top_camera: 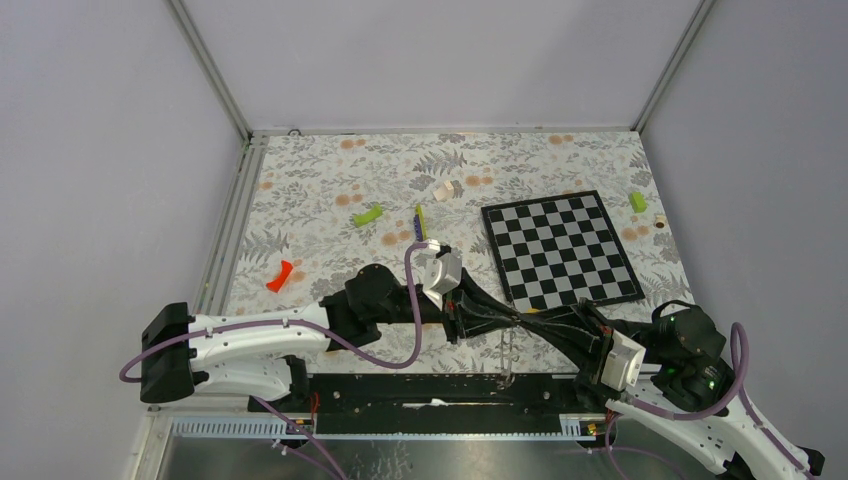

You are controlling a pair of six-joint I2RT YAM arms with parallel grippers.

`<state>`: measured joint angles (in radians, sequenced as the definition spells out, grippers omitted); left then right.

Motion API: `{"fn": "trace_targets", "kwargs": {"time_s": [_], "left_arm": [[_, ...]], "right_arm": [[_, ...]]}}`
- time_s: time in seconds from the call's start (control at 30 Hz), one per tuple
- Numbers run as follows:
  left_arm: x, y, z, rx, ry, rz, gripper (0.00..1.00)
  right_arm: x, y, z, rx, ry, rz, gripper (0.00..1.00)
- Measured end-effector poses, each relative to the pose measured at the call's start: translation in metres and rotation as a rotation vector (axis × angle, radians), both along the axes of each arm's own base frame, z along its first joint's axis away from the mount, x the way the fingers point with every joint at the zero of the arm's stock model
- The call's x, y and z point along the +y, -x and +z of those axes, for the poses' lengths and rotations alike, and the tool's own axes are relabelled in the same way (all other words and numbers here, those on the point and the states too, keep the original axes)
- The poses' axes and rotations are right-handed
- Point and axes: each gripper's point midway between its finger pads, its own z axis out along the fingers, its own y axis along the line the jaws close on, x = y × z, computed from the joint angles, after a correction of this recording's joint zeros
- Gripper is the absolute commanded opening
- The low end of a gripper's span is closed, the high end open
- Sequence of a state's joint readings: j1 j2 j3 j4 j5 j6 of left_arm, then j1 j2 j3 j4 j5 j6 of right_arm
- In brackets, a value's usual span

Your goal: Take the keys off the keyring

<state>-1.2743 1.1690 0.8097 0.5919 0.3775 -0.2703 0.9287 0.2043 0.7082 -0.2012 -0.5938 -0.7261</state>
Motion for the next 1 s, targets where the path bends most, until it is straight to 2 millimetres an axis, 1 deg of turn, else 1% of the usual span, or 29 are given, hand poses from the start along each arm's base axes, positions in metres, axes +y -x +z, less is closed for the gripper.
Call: {"fn": "trace_targets", "kwargs": {"time_s": [0.1, 0.23, 0.3, 0.6, 0.87, 1.0], "left_arm": [[0.0000, 0.0000, -0.0006, 0.001, -0.003, 0.000, 0.19], [0.0003, -0.0006, -0.0029, 0.002, -0.013, 0.004, 0.32], [0.0002, -0.0013, -0.0044, 0.003, -0.019, 0.008, 0.35], [0.0005, -0.0017, -0.0038, 0.001, -0.018, 0.011, 0.37], [0.0004, -0.0022, -0.0038, 0.002, -0.018, 0.014, 0.42], [0.0010, -0.0038, -0.0028, 0.004, -0.015, 0.024, 0.42]], "right_arm": [[-0.0003, -0.0003, -0.0001, -0.002, 0.001, -0.002, 0.00], [-0.0002, -0.0007, -0.0034, 0.000, 0.013, -0.004, 0.00], [-0.0001, -0.0009, -0.0054, 0.005, 0.020, -0.005, 0.00], [-0.0001, -0.0008, -0.0070, 0.009, 0.025, -0.004, 0.00], [-0.0003, -0.0008, -0.0070, 0.009, 0.025, -0.005, 0.00], [-0.0013, -0.0008, -0.0063, 0.007, 0.021, -0.009, 0.00]]}}
